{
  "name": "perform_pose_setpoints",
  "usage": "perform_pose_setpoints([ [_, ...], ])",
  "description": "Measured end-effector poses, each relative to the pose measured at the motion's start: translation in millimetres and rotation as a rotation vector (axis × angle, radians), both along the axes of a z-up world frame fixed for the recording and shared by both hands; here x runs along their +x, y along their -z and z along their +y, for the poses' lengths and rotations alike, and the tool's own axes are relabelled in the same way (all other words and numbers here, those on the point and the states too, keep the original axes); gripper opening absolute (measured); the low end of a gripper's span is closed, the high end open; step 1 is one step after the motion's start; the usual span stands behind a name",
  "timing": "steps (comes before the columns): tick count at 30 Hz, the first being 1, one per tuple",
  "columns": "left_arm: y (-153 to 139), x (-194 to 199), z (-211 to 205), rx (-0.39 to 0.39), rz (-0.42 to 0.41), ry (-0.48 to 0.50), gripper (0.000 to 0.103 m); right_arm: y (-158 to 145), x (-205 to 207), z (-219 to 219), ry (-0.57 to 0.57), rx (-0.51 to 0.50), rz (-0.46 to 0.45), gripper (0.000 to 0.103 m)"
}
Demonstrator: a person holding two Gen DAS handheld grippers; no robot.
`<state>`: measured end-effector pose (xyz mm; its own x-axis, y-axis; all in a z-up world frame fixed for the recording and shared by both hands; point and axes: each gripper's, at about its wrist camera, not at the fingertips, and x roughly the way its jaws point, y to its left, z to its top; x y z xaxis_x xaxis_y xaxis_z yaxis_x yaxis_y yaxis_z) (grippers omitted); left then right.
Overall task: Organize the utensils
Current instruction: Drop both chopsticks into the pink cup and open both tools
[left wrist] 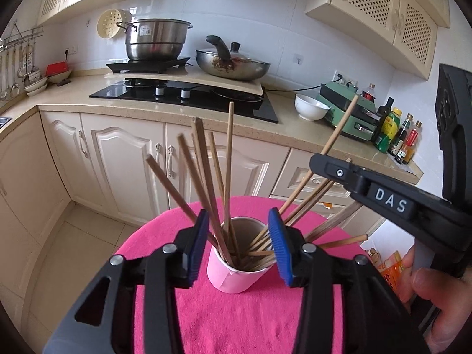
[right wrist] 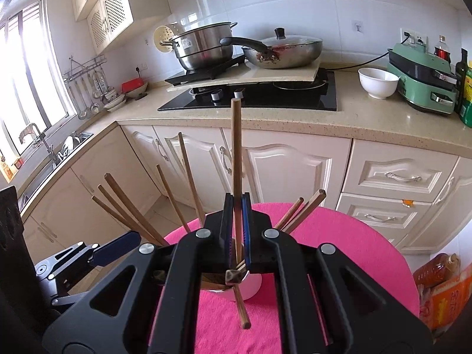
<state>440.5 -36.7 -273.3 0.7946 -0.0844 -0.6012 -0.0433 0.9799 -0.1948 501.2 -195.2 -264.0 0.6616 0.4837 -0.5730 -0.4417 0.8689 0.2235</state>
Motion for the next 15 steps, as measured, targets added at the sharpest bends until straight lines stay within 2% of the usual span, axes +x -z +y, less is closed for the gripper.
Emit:
perform_pose_setpoints([
  [4,-2.6,-4.4,-1.3,0.010,0.007,-0.006,0.043,1.8,-0.7,0.4,-0.003,-0.003,-0.001,0.007],
  [6,-2.4,-3.8,-1.7,0.014,0.024,-0.001,0.051,2.1,-1.6,0.0,-0.002,-0.006,-0.006,0.007],
  [7,-2.1,-3.4,-2.5,0.015,0.033,0.004,0.052,2.7,-1.4,-0.1,-0.002,-0.006,-0.002,0.007],
  [15,-3.7,-7.7,-1.7,-0.003,0.049,0.000,0.055,2.2,0.0,-6.8,0.007,0.021,0.019,0.008],
])
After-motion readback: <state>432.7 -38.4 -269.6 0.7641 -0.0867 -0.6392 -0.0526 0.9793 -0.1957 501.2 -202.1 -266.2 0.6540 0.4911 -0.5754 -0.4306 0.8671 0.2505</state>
